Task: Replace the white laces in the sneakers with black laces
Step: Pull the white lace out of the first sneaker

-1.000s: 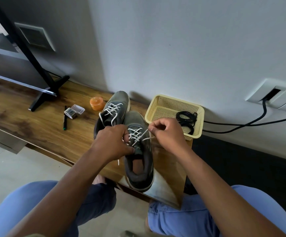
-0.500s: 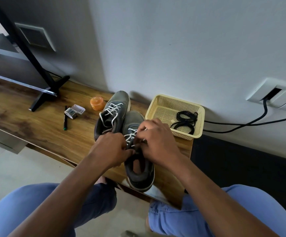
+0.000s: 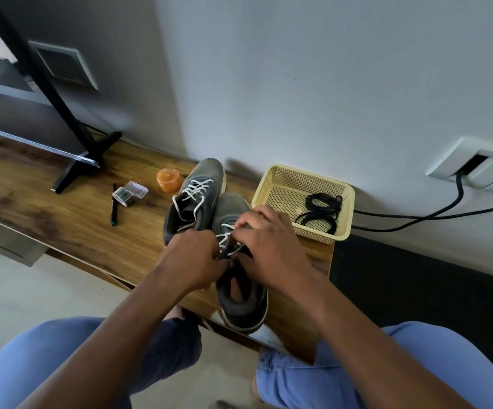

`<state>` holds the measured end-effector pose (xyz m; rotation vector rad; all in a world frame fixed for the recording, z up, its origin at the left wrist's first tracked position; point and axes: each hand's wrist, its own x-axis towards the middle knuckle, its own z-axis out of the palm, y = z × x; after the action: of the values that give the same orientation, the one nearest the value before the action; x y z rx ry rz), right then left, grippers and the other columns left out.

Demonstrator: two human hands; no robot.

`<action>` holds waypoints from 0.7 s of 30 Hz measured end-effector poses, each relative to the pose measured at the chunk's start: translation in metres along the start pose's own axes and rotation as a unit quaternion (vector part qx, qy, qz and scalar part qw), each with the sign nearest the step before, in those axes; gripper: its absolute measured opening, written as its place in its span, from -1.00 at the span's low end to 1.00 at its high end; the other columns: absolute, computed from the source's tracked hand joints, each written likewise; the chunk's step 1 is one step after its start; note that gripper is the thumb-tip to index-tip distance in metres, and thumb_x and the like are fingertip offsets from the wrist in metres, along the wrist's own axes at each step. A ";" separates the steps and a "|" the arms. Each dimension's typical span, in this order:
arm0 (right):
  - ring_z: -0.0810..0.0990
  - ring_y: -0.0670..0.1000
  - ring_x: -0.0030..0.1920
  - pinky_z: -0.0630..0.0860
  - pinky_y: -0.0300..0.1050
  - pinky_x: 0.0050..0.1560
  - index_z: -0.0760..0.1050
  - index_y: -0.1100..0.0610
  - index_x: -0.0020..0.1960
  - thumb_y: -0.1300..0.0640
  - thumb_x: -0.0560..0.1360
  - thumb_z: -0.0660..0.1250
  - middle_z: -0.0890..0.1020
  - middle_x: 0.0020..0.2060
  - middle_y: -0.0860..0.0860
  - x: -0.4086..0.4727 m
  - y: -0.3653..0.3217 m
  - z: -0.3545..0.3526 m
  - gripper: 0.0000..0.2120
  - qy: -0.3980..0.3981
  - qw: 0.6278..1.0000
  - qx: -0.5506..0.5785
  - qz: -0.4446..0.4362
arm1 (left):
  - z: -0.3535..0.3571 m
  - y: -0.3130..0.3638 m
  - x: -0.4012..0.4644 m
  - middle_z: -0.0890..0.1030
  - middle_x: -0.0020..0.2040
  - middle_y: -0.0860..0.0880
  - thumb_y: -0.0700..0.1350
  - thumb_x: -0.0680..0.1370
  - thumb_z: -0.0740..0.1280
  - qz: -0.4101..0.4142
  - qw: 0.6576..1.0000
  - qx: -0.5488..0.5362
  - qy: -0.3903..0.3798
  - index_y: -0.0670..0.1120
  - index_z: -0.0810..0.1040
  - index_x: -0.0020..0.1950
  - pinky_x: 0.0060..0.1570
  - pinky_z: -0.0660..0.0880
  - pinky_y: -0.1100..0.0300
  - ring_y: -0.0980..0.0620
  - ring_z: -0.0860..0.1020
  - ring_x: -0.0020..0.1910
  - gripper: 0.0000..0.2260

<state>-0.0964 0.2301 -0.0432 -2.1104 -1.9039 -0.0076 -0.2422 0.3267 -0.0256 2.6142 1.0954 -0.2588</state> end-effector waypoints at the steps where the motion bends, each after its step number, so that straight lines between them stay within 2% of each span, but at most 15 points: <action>1: 0.47 0.11 0.20 0.42 0.14 0.14 0.67 -0.02 -0.02 0.01 0.40 0.50 0.61 0.07 -0.09 -0.001 -0.002 0.002 -0.84 0.010 1.000 -0.009 -0.005 | 0.000 0.000 0.000 0.65 -0.46 0.05 0.17 0.58 0.37 0.000 1.000 0.002 -0.002 -0.06 0.57 -0.35 -0.21 0.55 0.18 0.17 0.59 -0.39 -0.59; 3: 0.49 0.12 0.16 0.43 0.14 0.11 0.67 0.00 -0.09 0.06 0.42 0.48 0.63 0.01 -0.08 -0.002 -0.001 0.005 -0.92 0.037 0.999 -0.017 -0.014 | -0.001 0.001 0.000 0.63 -0.50 0.10 0.13 0.58 0.35 -0.003 1.000 -0.002 -0.012 -0.07 0.59 -0.36 -0.29 0.49 0.25 0.25 0.56 -0.47 -0.60; 5: 0.50 0.11 0.08 0.43 0.12 0.07 0.65 0.01 -0.13 0.04 0.42 0.39 0.61 -0.03 -0.09 -0.002 -0.002 0.004 -0.91 0.048 0.999 -0.006 0.001 | -0.002 0.003 -0.001 0.62 -0.51 0.11 0.07 0.59 0.32 -0.015 0.999 -0.026 -0.031 -0.09 0.59 -0.37 -0.33 0.48 0.27 0.26 0.55 -0.53 -0.61; 7: 0.50 0.07 -0.03 0.47 0.06 -0.04 0.64 -0.01 -0.15 0.03 0.42 0.37 0.59 -0.09 -0.11 -0.003 -0.005 0.003 -0.92 0.059 0.996 0.047 0.054 | -0.001 0.006 -0.002 0.63 -0.50 0.08 0.02 0.59 0.30 -0.032 0.997 -0.056 -0.043 -0.12 0.59 -0.37 -0.25 0.58 0.24 0.24 0.58 -0.53 -0.62; 9: 0.53 0.02 -0.12 0.52 0.01 -0.19 0.62 -0.04 -0.16 0.05 0.42 0.46 0.56 -0.13 -0.13 -0.003 -0.007 0.005 -0.97 0.072 0.987 0.102 0.105 | 0.000 0.009 -0.002 0.63 -0.50 0.07 0.01 0.58 0.29 -0.046 0.996 -0.070 -0.036 -0.14 0.59 -0.36 -0.13 0.64 0.16 0.20 0.61 -0.49 -0.63; 11: 0.55 -0.03 -0.16 0.53 -0.02 -0.26 0.60 -0.03 -0.15 0.05 0.44 0.50 0.55 -0.13 -0.13 -0.004 -0.007 0.009 -0.92 0.074 0.975 0.151 0.145 | -0.001 0.012 -0.002 0.64 -0.50 0.07 0.00 0.58 0.29 -0.059 0.994 -0.085 -0.038 -0.15 0.59 -0.36 -0.15 0.62 0.18 0.20 0.61 -0.49 -0.64; 14: 0.57 -0.03 -0.14 0.54 0.02 -0.16 0.58 -0.01 -0.18 0.08 0.45 0.52 0.57 -0.17 -0.12 -0.004 -0.008 0.014 -0.88 0.083 0.954 0.215 0.191 | -0.001 0.016 -0.001 0.64 -0.50 0.06 -0.01 0.58 0.28 -0.072 0.992 -0.094 -0.035 -0.15 0.59 -0.36 -0.24 0.54 0.23 0.21 0.60 -0.51 -0.64; 16: 0.58 -0.05 -0.15 0.54 0.03 -0.10 0.57 0.01 -0.20 0.13 0.45 0.51 0.61 -0.22 -0.12 -0.004 -0.009 0.016 -0.87 0.086 0.942 0.242 0.215 | 0.000 0.017 -0.001 0.64 -0.50 0.05 -0.02 0.58 0.28 -0.076 0.992 -0.095 -0.028 -0.14 0.58 -0.38 -0.23 0.54 0.23 0.20 0.59 -0.52 -0.63; 21: 0.59 -0.08 -0.21 0.51 -0.02 -0.11 0.57 0.04 -0.17 0.19 0.49 0.46 0.64 -0.29 -0.12 -0.006 -0.010 0.018 -0.88 0.080 0.931 0.268 0.237 | 0.003 0.017 0.000 0.65 -0.49 0.03 0.01 0.60 0.28 -0.077 0.992 -0.101 -0.019 -0.14 0.58 -0.36 -0.18 0.57 0.22 0.17 0.62 -0.47 -0.62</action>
<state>-0.1109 0.2294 -0.0595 -2.0342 -1.0965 0.3846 -0.2299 0.3140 -0.0252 2.3427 1.2423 -0.2172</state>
